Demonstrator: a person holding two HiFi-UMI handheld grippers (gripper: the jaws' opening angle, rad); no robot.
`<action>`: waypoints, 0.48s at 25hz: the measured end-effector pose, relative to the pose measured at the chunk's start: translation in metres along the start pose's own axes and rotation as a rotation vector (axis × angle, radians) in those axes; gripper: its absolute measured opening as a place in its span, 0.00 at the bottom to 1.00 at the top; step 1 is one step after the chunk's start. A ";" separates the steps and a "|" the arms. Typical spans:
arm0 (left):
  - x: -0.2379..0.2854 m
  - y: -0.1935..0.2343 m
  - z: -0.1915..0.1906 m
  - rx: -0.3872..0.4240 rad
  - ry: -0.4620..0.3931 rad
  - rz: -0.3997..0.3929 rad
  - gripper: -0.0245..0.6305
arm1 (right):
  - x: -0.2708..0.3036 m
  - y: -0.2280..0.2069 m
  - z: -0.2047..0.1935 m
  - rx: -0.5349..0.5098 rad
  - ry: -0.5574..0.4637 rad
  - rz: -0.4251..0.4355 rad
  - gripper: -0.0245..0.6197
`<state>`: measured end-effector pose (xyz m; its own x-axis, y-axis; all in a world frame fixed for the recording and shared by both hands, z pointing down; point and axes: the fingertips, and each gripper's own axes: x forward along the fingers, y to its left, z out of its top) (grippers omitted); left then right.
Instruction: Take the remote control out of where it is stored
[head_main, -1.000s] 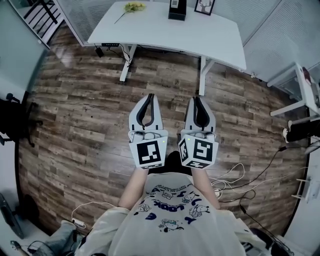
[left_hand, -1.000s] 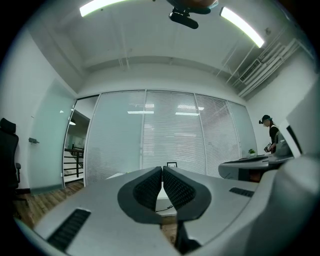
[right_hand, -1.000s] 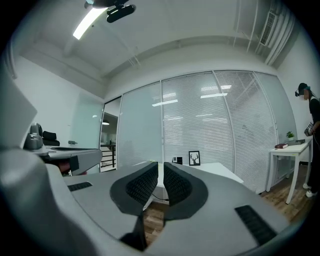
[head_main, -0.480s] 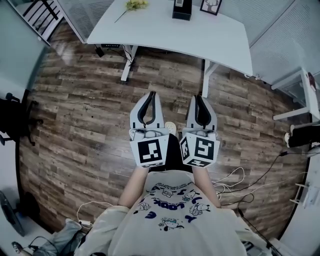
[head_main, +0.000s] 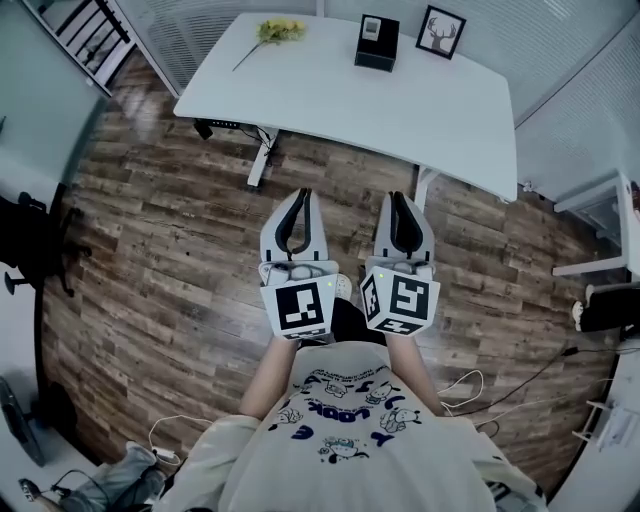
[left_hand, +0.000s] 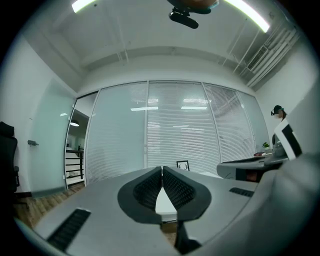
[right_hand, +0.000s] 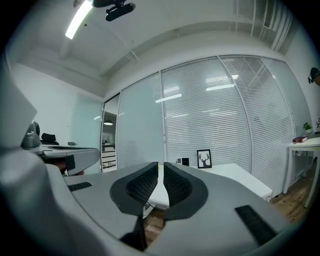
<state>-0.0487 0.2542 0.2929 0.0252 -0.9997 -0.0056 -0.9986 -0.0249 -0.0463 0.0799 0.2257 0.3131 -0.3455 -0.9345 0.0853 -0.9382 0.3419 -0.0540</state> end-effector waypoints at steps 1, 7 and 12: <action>0.012 0.000 0.000 0.005 0.005 0.006 0.07 | 0.012 -0.004 0.003 -0.001 -0.003 0.007 0.12; 0.081 -0.004 0.008 -0.002 -0.014 0.030 0.07 | 0.074 -0.035 0.020 -0.010 -0.022 0.024 0.12; 0.123 -0.013 0.005 -0.004 -0.001 0.021 0.07 | 0.113 -0.057 0.020 0.004 -0.012 0.021 0.12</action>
<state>-0.0323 0.1319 0.2880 0.0043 -1.0000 -0.0077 -0.9991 -0.0039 -0.0422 0.0947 0.0986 0.3061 -0.3651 -0.9282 0.0718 -0.9305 0.3614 -0.0595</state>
